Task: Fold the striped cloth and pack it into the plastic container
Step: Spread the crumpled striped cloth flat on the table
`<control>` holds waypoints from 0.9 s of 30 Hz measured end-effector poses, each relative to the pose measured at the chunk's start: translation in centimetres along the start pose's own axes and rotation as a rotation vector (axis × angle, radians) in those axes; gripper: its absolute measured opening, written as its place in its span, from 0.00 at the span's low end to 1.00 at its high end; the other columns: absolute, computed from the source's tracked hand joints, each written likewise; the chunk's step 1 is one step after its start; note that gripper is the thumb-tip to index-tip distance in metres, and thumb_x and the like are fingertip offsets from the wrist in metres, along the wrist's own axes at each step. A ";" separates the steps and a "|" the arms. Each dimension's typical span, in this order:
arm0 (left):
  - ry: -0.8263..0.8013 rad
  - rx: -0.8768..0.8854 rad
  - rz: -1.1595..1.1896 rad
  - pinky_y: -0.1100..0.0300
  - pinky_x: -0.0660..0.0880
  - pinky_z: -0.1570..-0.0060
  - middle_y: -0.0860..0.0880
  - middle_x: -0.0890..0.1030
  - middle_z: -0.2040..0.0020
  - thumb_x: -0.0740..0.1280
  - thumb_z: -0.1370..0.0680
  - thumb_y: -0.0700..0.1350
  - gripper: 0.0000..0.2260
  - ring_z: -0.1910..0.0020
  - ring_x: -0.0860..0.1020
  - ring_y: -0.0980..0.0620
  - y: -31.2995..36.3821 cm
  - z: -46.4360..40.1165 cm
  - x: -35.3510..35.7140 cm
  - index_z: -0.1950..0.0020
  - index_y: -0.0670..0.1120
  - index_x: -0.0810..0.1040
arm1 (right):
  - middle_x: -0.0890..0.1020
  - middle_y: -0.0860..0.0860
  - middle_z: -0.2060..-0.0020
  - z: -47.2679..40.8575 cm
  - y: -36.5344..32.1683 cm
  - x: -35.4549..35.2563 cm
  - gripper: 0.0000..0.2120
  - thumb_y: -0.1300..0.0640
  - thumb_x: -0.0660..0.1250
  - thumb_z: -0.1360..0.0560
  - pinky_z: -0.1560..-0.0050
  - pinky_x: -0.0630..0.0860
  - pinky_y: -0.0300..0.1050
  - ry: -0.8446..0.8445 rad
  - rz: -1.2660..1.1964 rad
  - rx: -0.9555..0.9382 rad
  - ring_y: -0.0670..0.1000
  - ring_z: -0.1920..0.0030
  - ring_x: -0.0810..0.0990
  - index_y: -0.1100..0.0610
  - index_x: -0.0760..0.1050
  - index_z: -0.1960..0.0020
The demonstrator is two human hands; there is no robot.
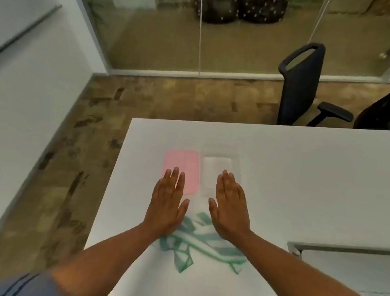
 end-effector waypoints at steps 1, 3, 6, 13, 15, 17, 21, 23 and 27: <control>-0.044 -0.006 0.011 0.51 0.40 0.21 0.46 0.41 0.17 0.55 0.17 0.56 0.34 0.18 0.40 0.47 -0.2 0.6 0.7 0.18 0.47 0.41 | 0.47 0.54 0.17 0.9 0.2 0.7 0.32 0.47 0.50 0.16 0.20 0.45 0.52 -0.036 0.005 0.003 0.52 0.18 0.42 0.58 0.45 0.17; -0.128 -0.005 0.034 0.50 0.45 0.21 0.45 0.46 0.17 0.58 0.17 0.55 0.33 0.18 0.44 0.45 -0.7 2.0 2.4 0.17 0.47 0.45 | 0.52 0.56 0.18 2.9 0.6 2.2 0.31 0.48 0.52 0.16 0.21 0.48 0.52 -0.084 0.009 -0.005 0.54 0.18 0.47 0.59 0.49 0.18; -0.278 0.009 0.062 0.44 0.62 0.25 0.43 0.63 0.20 0.59 0.18 0.55 0.28 0.21 0.61 0.42 -1.7 4.6 5.6 0.21 0.46 0.62 | 0.60 0.57 0.20 5.9 1.3 4.8 0.29 0.48 0.53 0.17 0.24 0.54 0.52 -0.192 -0.020 -0.019 0.56 0.20 0.57 0.60 0.56 0.19; -0.513 -0.042 0.099 0.46 0.72 0.37 0.44 0.77 0.32 0.60 0.23 0.56 0.23 0.33 0.75 0.40 -3.5 7.2 8.7 0.34 0.46 0.76 | 0.77 0.63 0.32 9.2 2.7 8.6 0.26 0.50 0.57 0.21 0.41 0.80 0.60 -0.424 -0.005 -0.033 0.64 0.35 0.78 0.64 0.74 0.31; -0.597 -0.079 0.070 0.46 0.65 0.31 0.45 0.70 0.26 0.63 0.23 0.55 0.24 0.27 0.68 0.42 -3.8 7.9 9.5 0.28 0.48 0.71 | 0.78 0.62 0.33 9.8 3.2 9.8 0.27 0.45 0.59 0.23 0.44 0.81 0.58 -0.511 0.044 -0.038 0.63 0.37 0.80 0.62 0.76 0.33; -0.654 -0.122 0.030 0.47 0.63 0.30 0.46 0.66 0.23 0.65 0.22 0.54 0.27 0.25 0.65 0.43 -4.3 8.5 10.3 0.24 0.49 0.65 | 0.78 0.59 0.33 10.6 3.7 11.0 0.31 0.39 0.62 0.27 0.45 0.81 0.58 -0.585 0.091 -0.050 0.62 0.37 0.80 0.58 0.77 0.33; -0.710 -0.141 0.016 0.49 0.72 0.38 0.45 0.67 0.25 0.66 0.21 0.52 0.30 0.34 0.74 0.40 -4.7 9.8 12.0 0.21 0.50 0.61 | 0.77 0.59 0.31 11.9 4.3 12.4 0.31 0.39 0.77 0.38 0.46 0.80 0.59 -0.652 0.146 -0.052 0.62 0.35 0.79 0.53 0.80 0.40; -0.690 -0.160 0.086 0.49 0.75 0.43 0.45 0.69 0.30 0.66 0.22 0.49 0.27 0.39 0.76 0.41 -4.8 10.1 12.7 0.24 0.50 0.65 | 0.76 0.60 0.30 12.4 4.5 12.6 0.25 0.43 0.80 0.38 0.45 0.80 0.59 -0.680 0.178 -0.038 0.63 0.33 0.77 0.52 0.81 0.45; -0.615 -0.174 0.204 0.52 0.76 0.49 0.47 0.75 0.38 0.62 0.20 0.48 0.16 0.45 0.78 0.43 -4.5 9.7 12.2 0.33 0.49 0.74 | 0.77 0.61 0.31 12.6 4.8 12.5 0.12 0.55 0.77 0.33 0.48 0.80 0.58 -0.583 0.189 -0.072 0.64 0.35 0.78 0.54 0.80 0.52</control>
Point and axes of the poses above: each hand's wrist, its own z-axis away from the middle knuckle, its own x-axis out of the palm, y = z × x, the point moved 9 cm from there along -z, towards the middle knuckle
